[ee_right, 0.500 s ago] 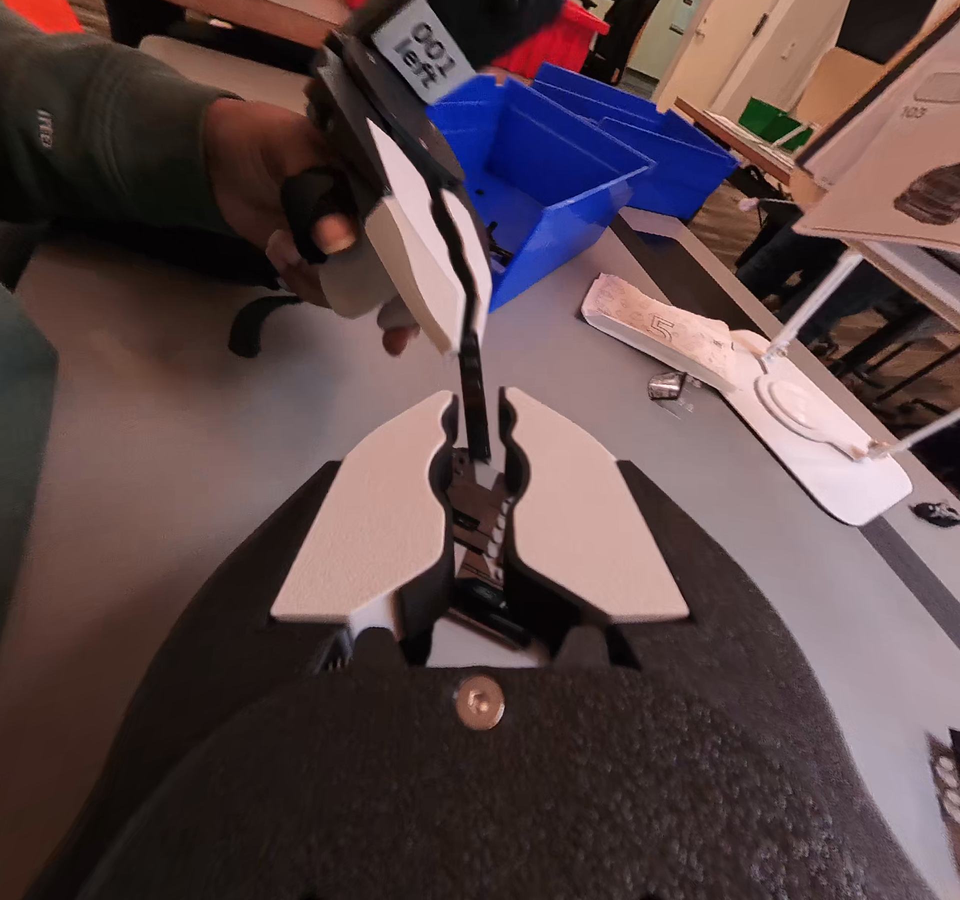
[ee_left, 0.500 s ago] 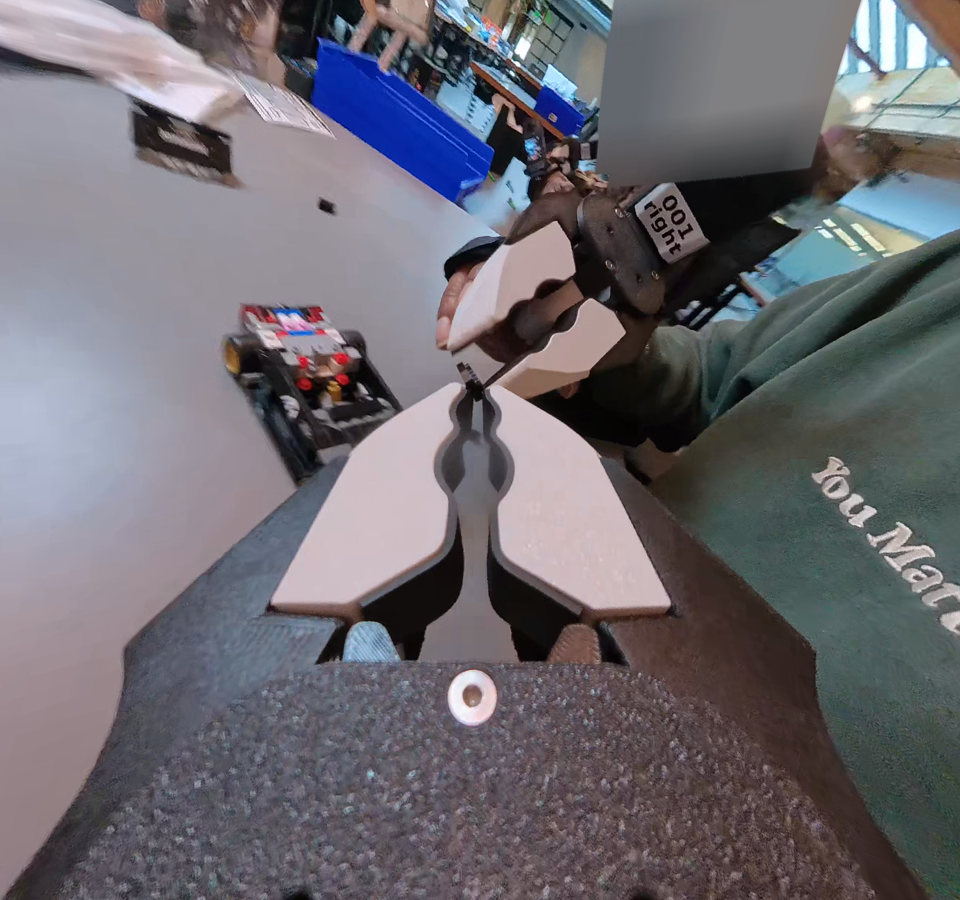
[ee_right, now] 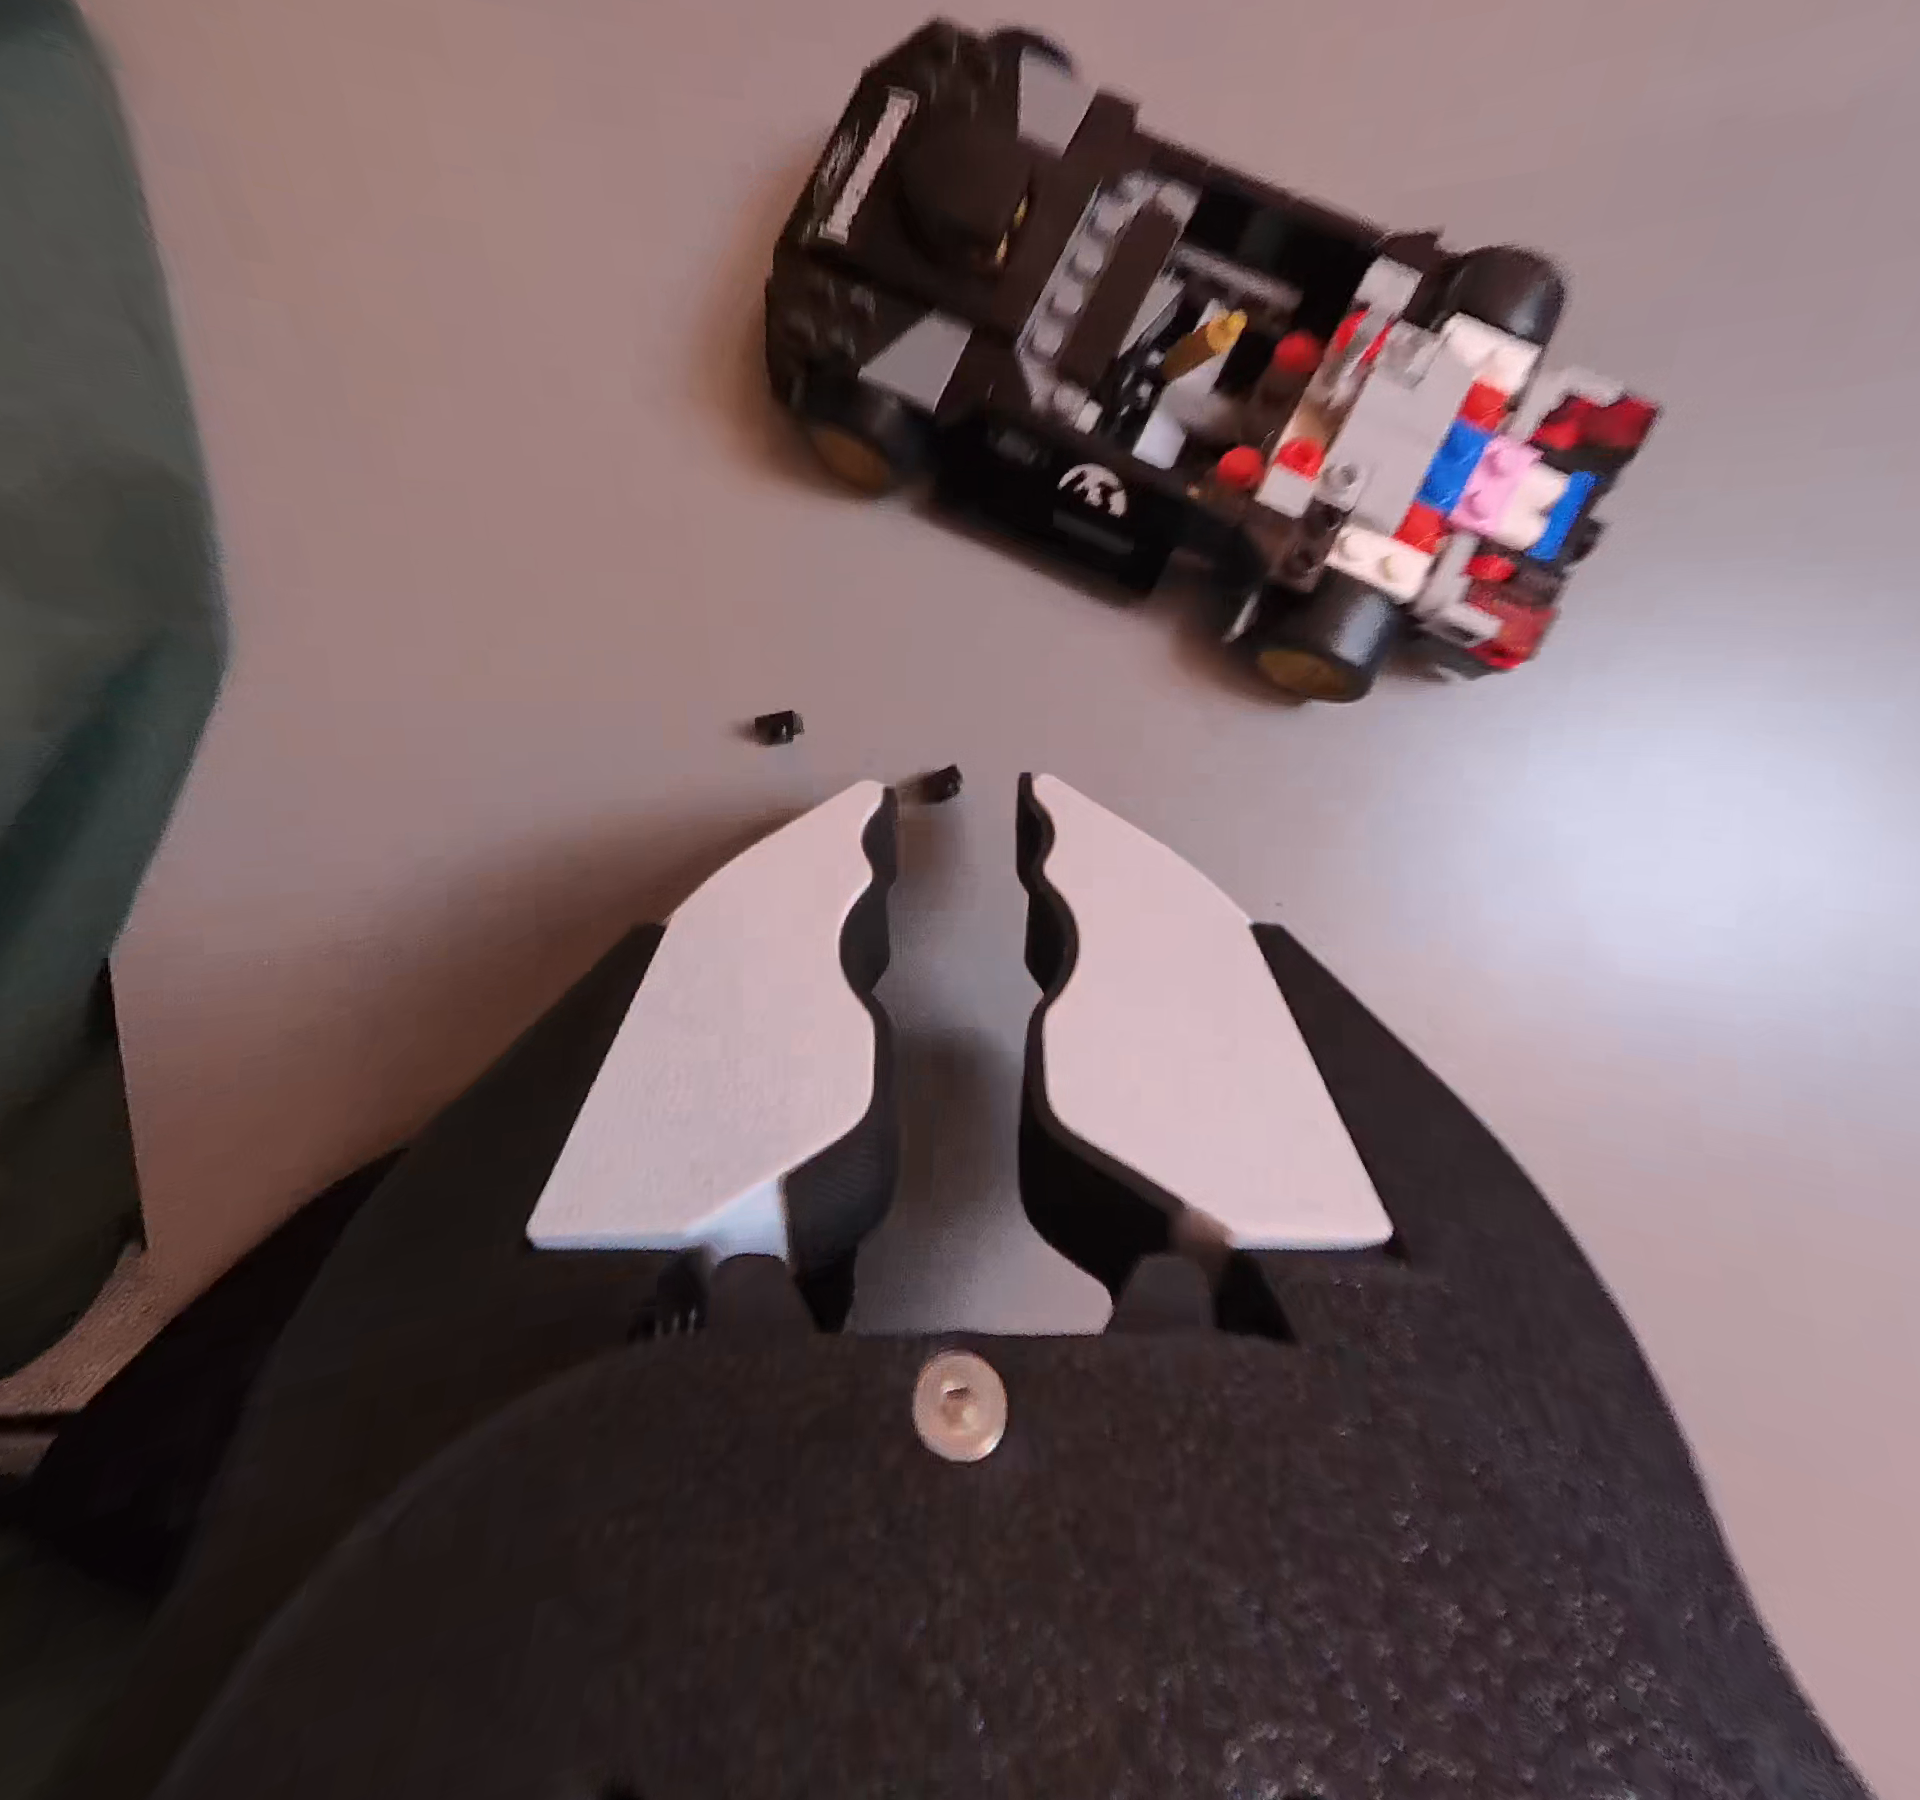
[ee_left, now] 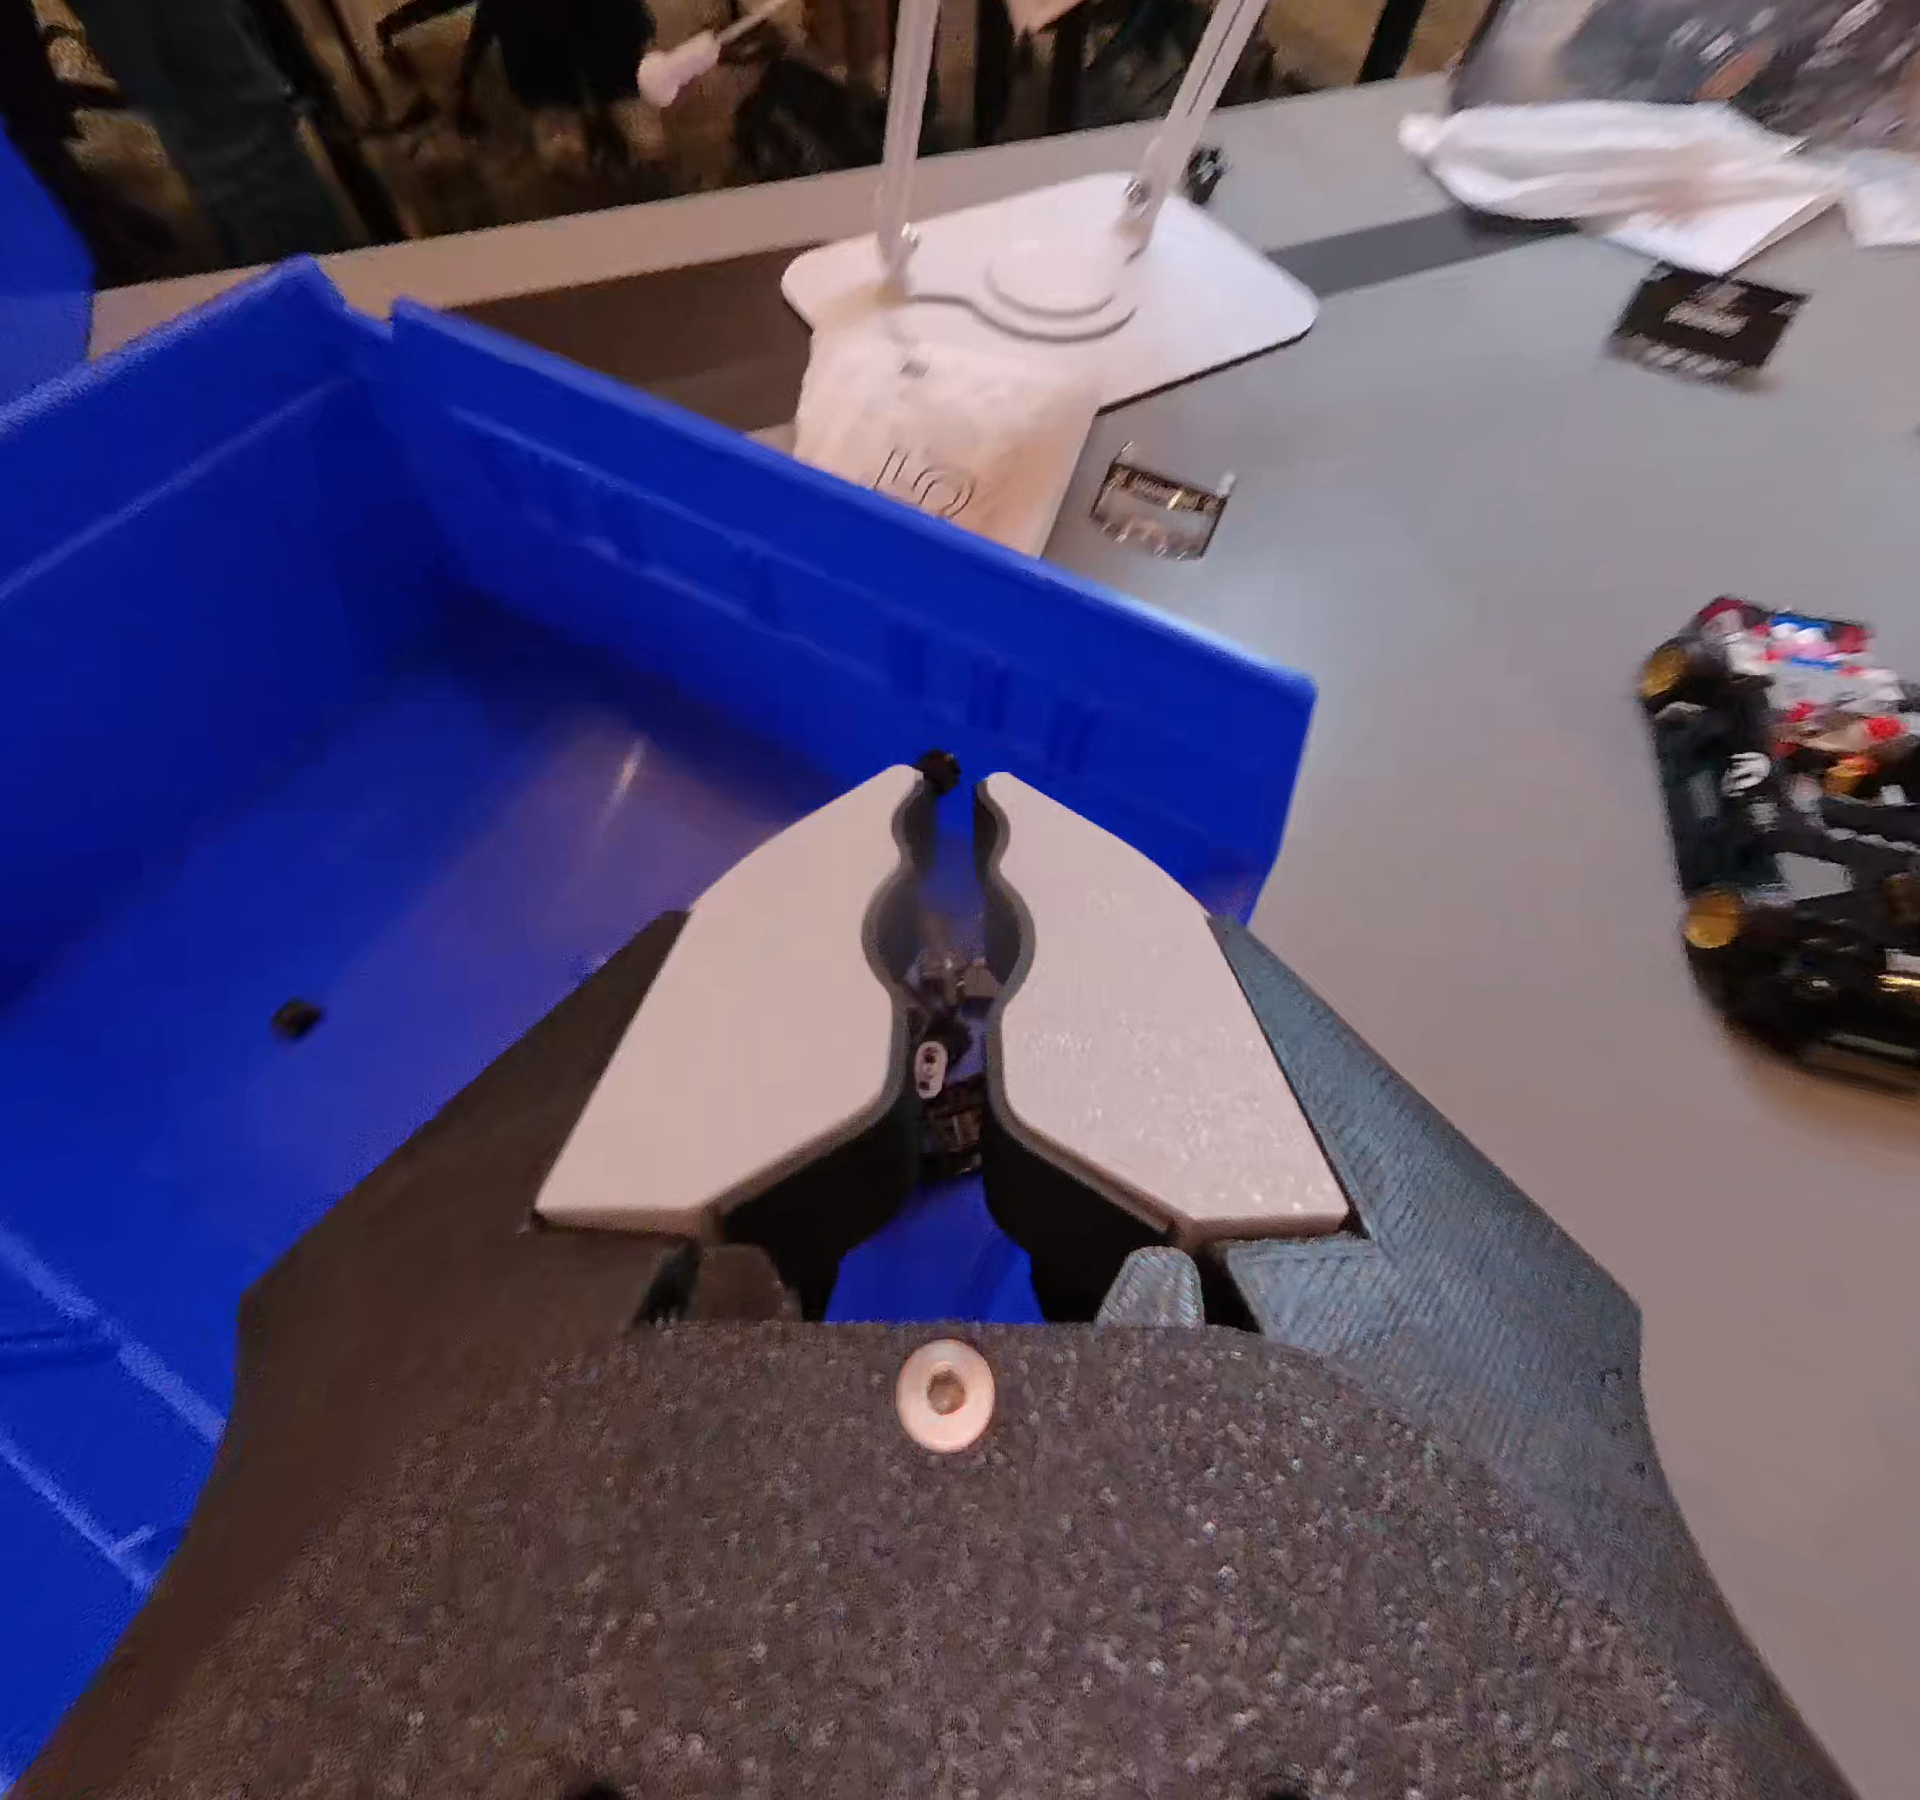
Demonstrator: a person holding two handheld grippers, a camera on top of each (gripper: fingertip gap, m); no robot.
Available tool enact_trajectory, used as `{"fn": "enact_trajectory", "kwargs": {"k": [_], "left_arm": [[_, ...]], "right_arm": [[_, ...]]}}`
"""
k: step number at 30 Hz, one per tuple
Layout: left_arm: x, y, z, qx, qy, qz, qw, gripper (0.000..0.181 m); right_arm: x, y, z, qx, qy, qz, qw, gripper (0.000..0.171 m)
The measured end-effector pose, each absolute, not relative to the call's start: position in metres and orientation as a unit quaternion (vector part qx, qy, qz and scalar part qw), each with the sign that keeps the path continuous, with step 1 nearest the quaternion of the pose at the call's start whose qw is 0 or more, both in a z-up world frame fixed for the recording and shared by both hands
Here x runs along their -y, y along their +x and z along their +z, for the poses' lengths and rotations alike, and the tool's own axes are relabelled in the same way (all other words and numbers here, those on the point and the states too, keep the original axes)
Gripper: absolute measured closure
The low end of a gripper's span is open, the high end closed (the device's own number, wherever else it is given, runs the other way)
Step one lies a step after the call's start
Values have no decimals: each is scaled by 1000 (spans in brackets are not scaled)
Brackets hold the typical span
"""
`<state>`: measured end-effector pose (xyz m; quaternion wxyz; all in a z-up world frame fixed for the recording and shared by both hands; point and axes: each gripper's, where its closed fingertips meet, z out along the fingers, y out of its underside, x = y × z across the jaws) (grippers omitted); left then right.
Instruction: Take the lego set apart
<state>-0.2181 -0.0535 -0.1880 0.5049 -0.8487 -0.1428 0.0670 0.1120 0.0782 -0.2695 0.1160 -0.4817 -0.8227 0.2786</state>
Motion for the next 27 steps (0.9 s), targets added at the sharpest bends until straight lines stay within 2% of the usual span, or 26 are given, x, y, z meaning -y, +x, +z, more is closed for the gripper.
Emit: {"fn": "enact_trajectory", "kwargs": {"k": [4, 7, 10, 14, 17, 19, 22, 27], "left_arm": [[52, -220, -198, 144, -860, 86, 482, 145], [50, -220, -196, 138, -856, 100, 487, 133], [42, -206, -177, 103, -831, 92, 539, 137], [25, -141, -139, -33, -773, 29, 633, 161], [16, -72, -134, -142, -740, -51, 656, 159], [10, -38, -141, -200, -730, -51, 652, 157], [4, 4, -150, -273, -706, -21, 653, 156], [-1, 36, -157, -333, -680, 31, 652, 159]], "right_arm": [[-73, 112, -283, 833, -476, 265, 95, 152], [-72, 110, -285, 835, -472, 266, 95, 153], [-71, 111, -286, 836, -471, 268, 89, 162], [-65, 99, -261, 822, -447, 326, 131, 163], [-55, 78, -217, 773, -423, 430, 199, 163], [-46, 65, -189, 719, -416, 512, 218, 163], [-27, 52, -161, 634, -419, 627, 172, 163], [-2, 38, -150, 519, -445, 729, 20, 163]]}}
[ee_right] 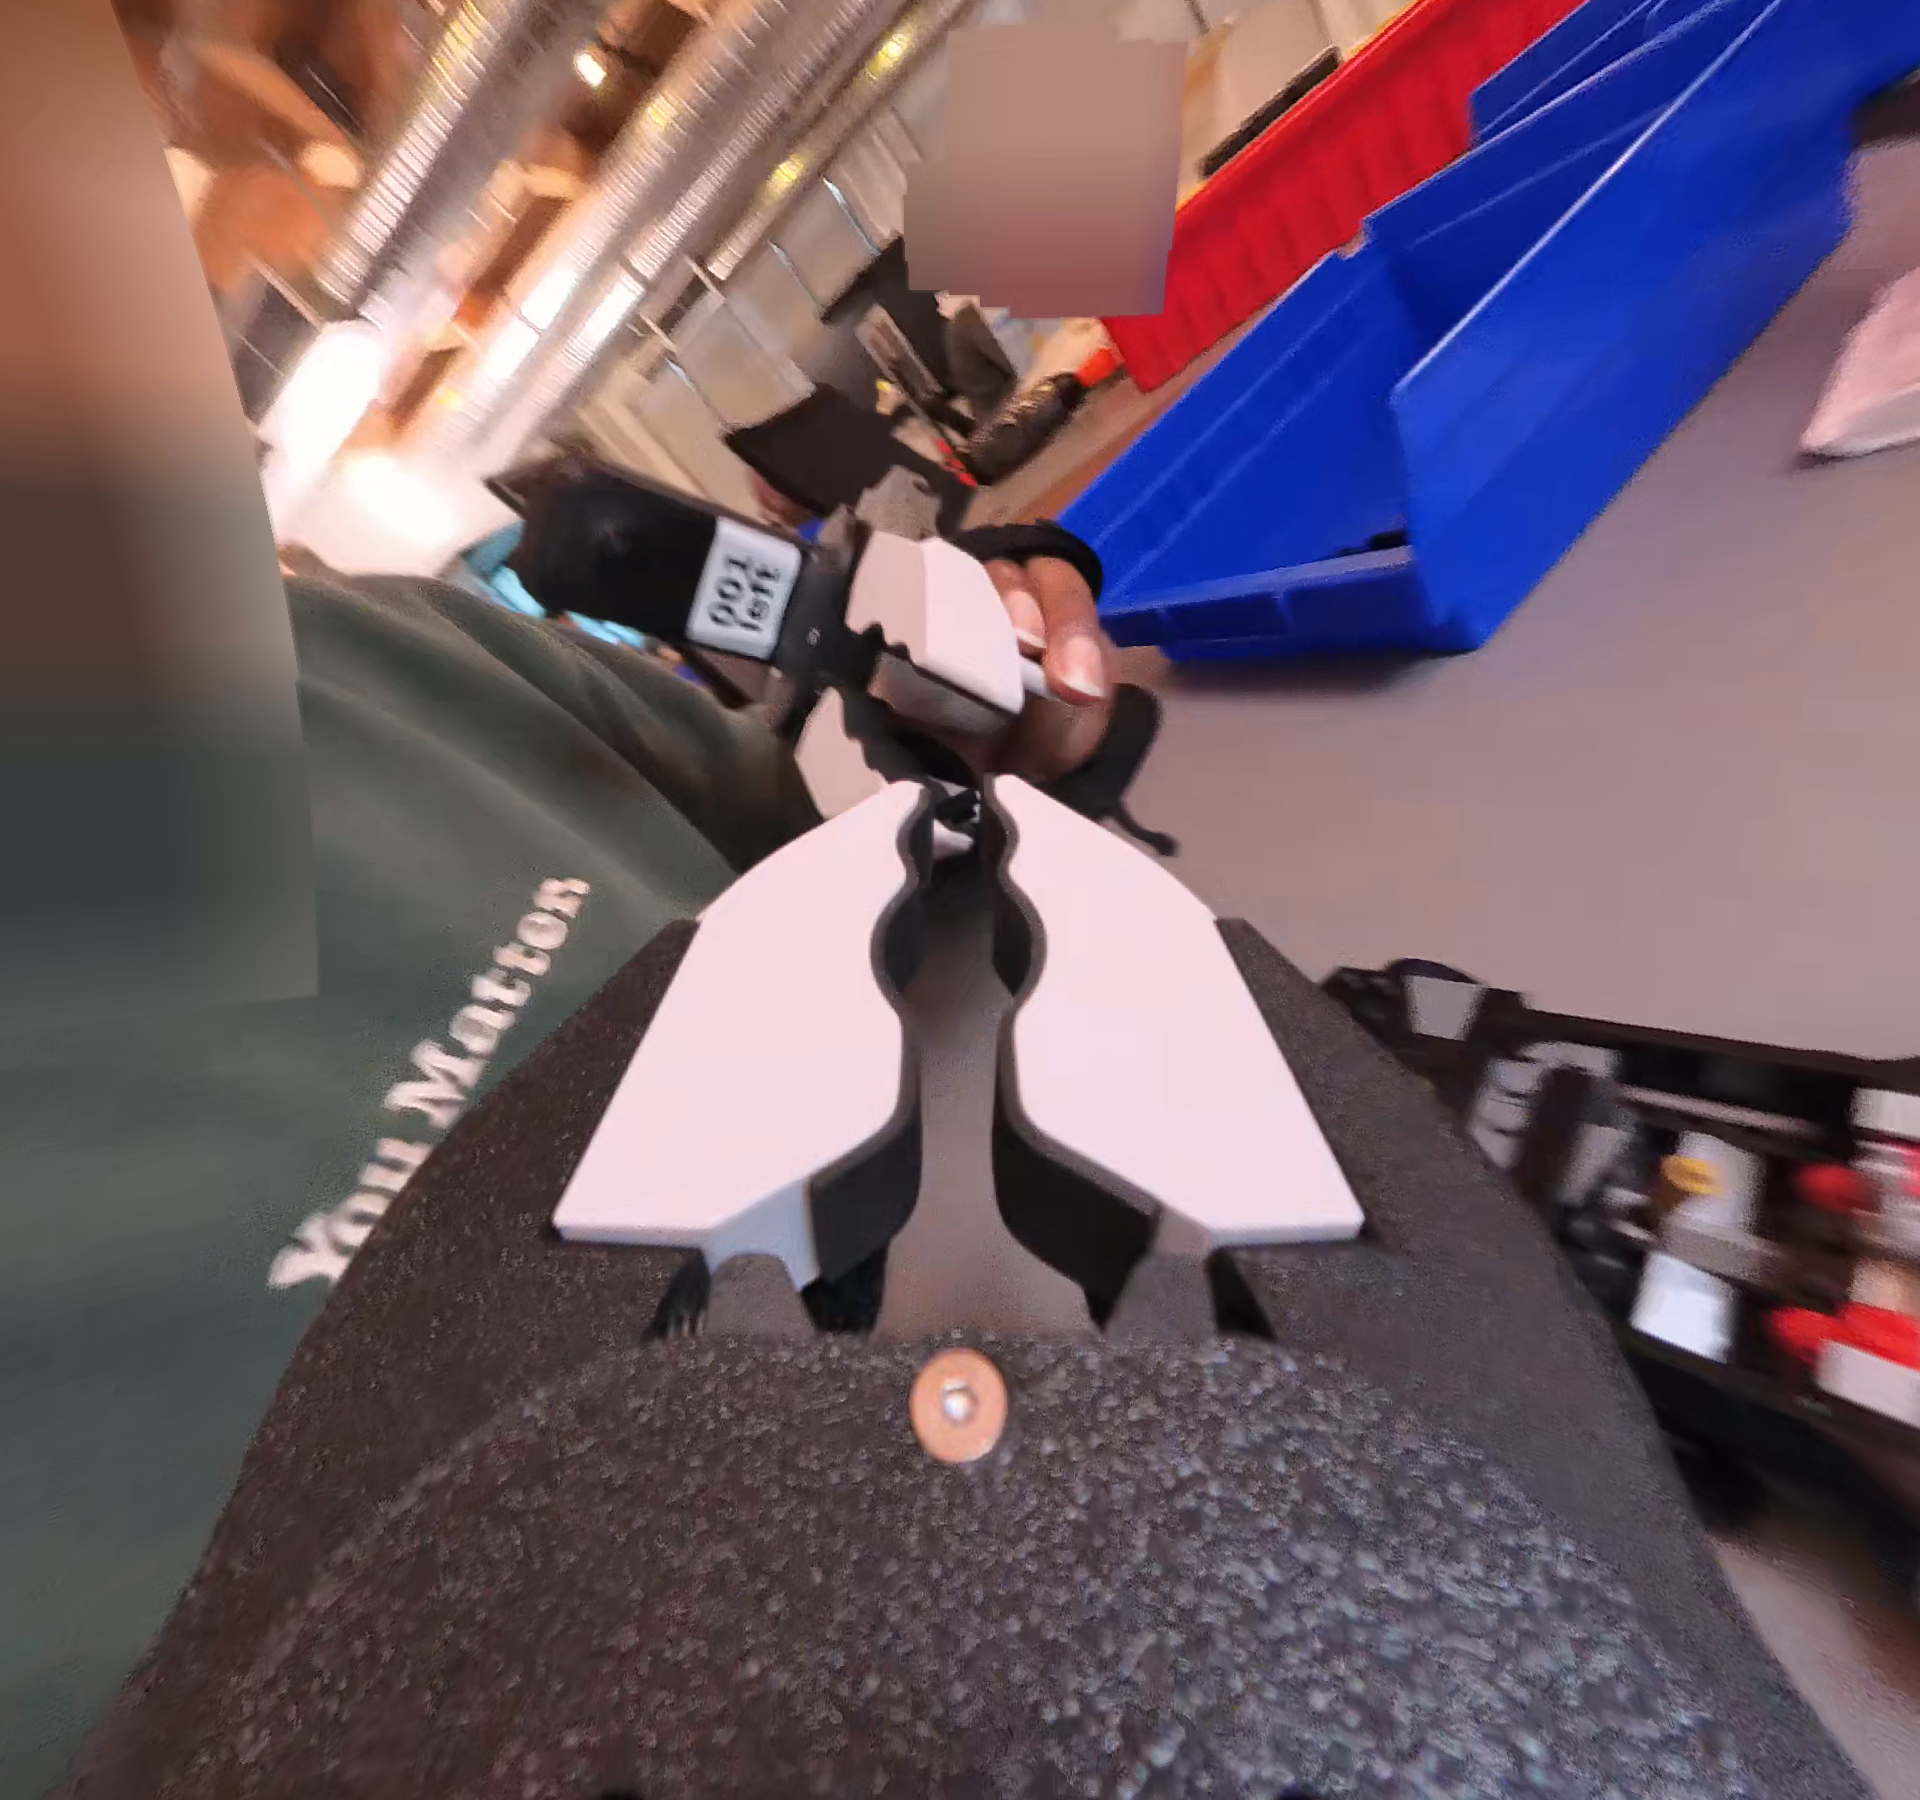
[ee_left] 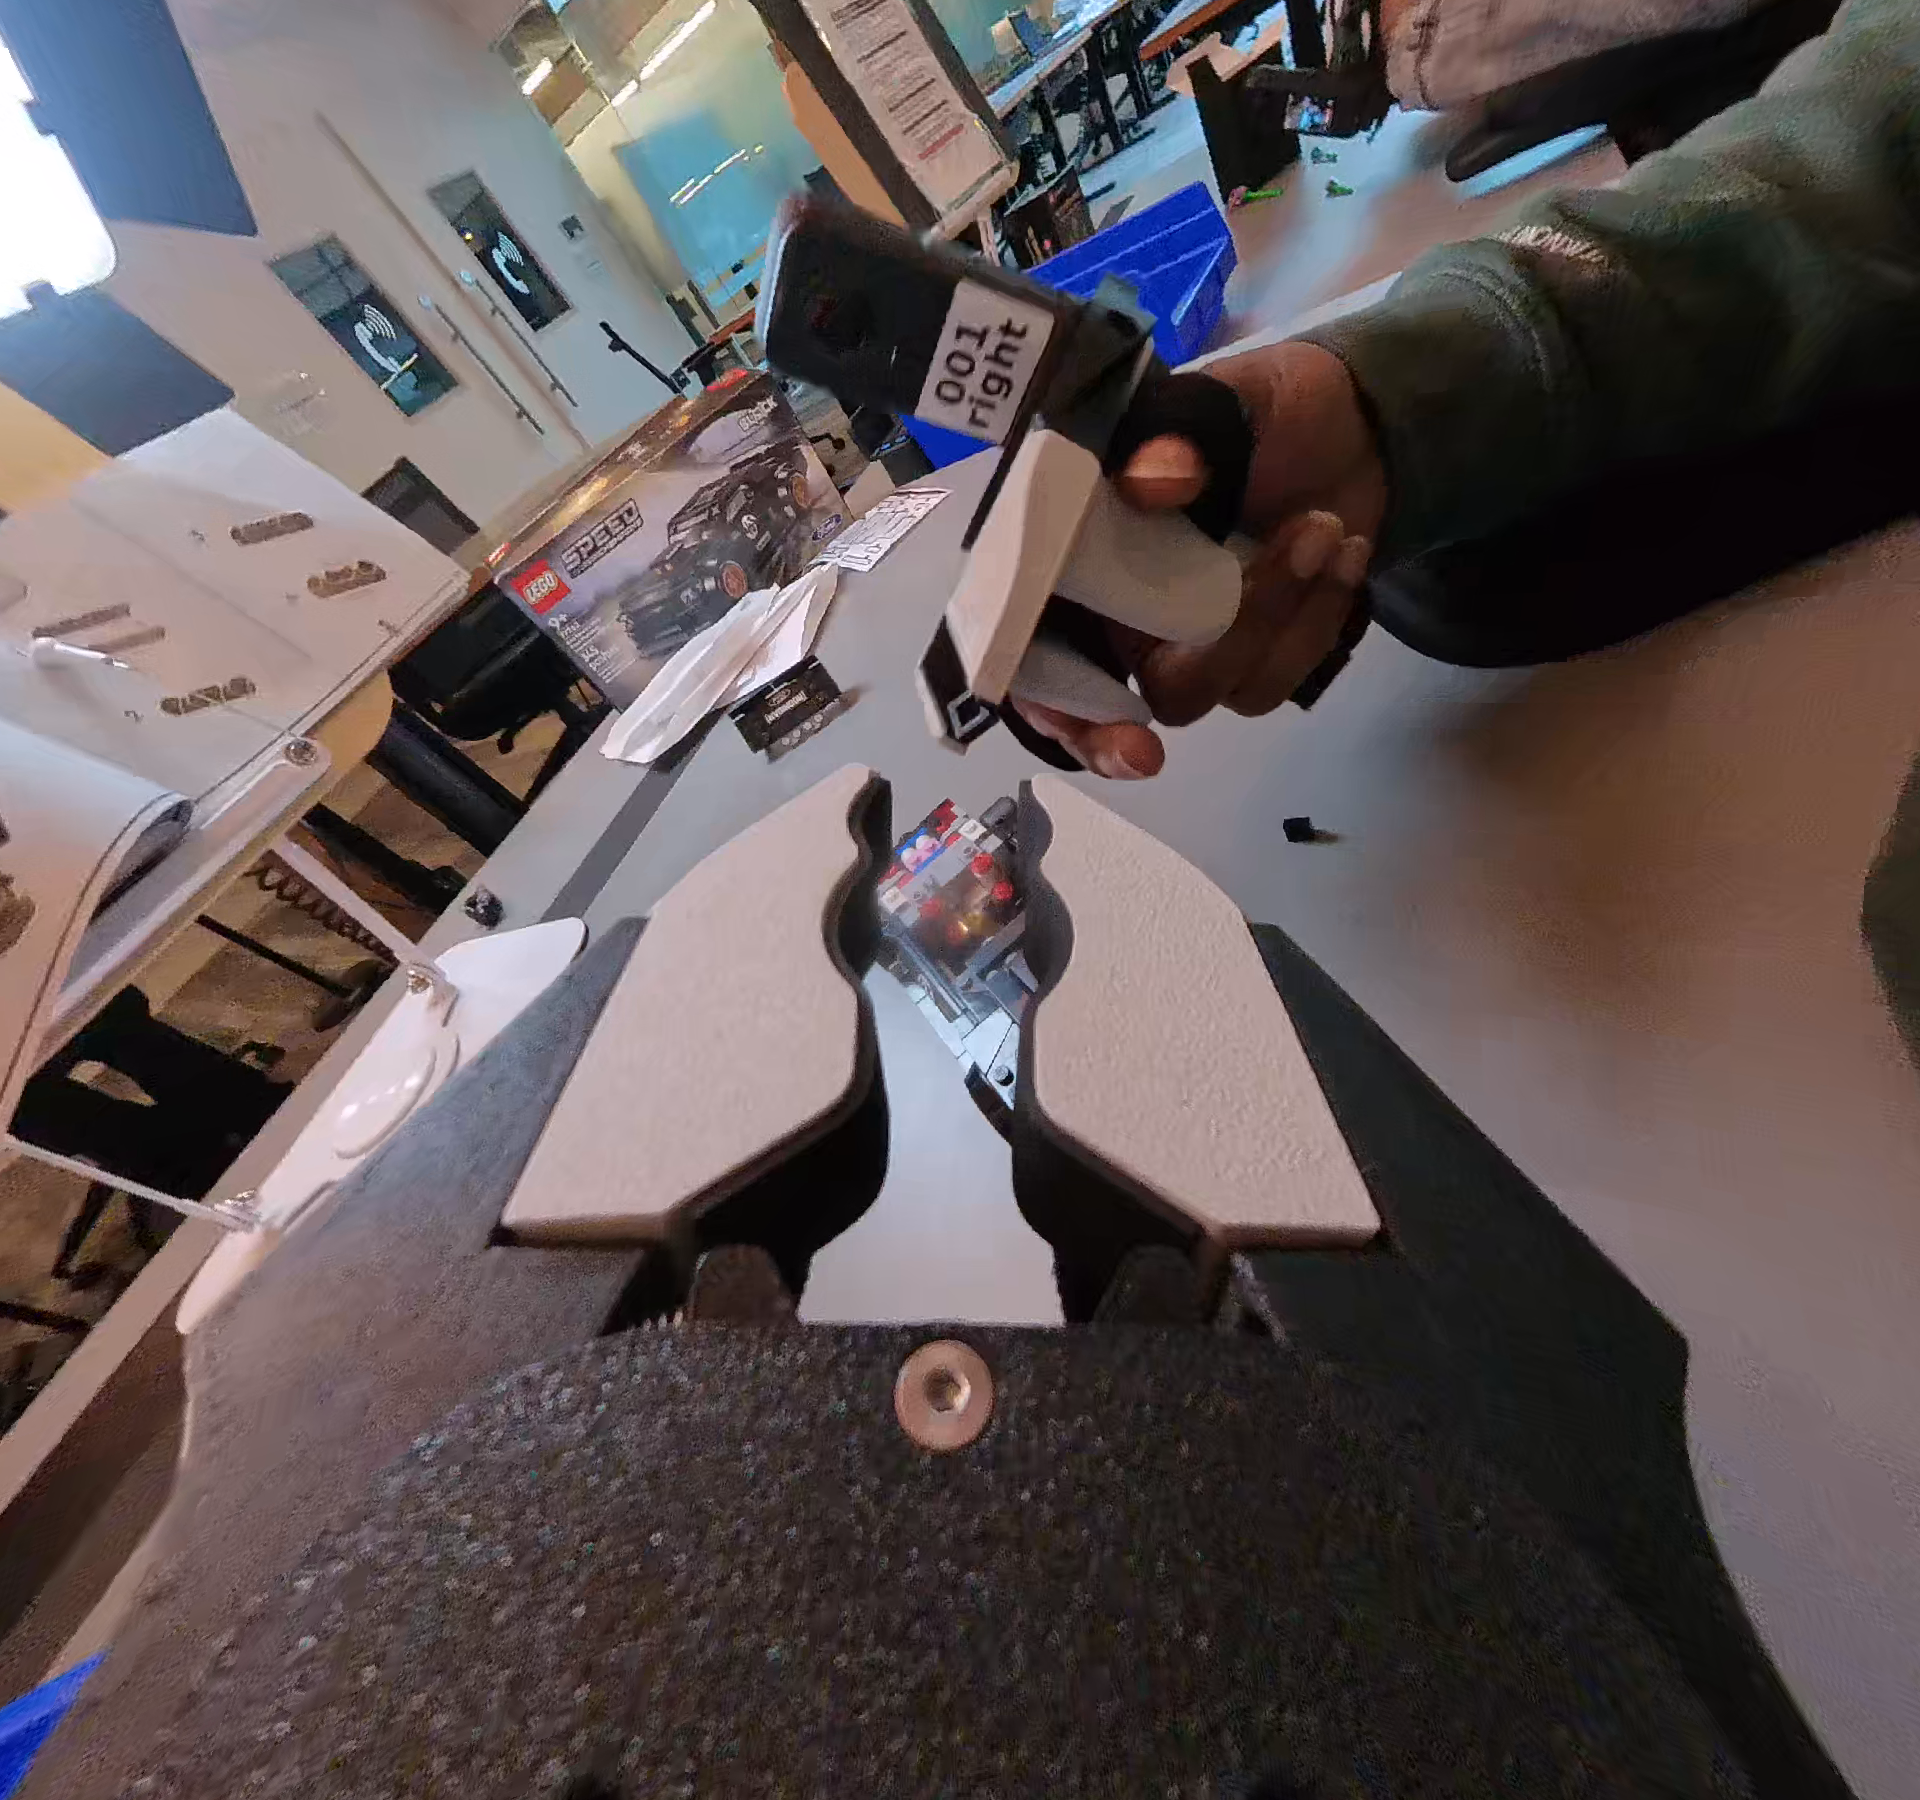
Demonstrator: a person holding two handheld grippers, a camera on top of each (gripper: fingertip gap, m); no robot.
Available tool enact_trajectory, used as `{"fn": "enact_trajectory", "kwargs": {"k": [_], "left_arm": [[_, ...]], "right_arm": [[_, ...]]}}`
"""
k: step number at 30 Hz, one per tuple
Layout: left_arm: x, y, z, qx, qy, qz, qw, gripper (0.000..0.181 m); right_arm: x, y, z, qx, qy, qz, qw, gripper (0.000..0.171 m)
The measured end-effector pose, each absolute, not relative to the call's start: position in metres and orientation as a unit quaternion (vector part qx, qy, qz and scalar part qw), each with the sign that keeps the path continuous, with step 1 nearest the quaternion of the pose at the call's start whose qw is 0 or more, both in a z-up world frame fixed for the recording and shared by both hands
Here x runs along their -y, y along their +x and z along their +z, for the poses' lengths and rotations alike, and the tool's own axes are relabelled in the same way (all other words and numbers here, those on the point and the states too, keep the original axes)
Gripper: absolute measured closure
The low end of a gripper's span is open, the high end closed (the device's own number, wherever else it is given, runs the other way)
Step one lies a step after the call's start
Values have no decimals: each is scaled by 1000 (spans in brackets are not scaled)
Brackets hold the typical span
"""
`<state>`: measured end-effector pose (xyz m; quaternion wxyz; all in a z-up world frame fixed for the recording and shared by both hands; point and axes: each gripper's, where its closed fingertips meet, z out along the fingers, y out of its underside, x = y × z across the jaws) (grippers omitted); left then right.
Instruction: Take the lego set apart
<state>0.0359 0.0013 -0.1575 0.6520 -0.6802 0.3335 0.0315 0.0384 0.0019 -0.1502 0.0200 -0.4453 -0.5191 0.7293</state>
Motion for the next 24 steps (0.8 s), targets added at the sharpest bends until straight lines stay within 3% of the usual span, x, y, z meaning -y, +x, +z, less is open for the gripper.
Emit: {"fn": "enact_trajectory", "kwargs": {"k": [4, 11, 14, 16, 21, 24], "left_arm": [[0, 40, -158, -344, -674, 41, 652, 168], [0, 43, -160, -362, -665, 71, 649, 177], [1, 38, -159, -354, -673, 57, 647, 177], [0, 14, -148, -312, -683, 63, 657, 177], [2, -112, -159, -73, -812, 48, 578, 177], [18, -162, -179, 45, -848, 16, 529, 177]], "right_arm": [[6, 35, -151, 472, -458, 752, -50, 163], [8, 32, -158, 464, -473, 746, -69, 163], [4, 33, -158, 479, -474, 736, -55, 162], [-11, 37, -152, 503, -474, 723, -16, 151], [-53, 70, -190, 703, -479, 509, 137, 148], [-54, 97, -229, 795, -453, 384, 125, 149]]}}
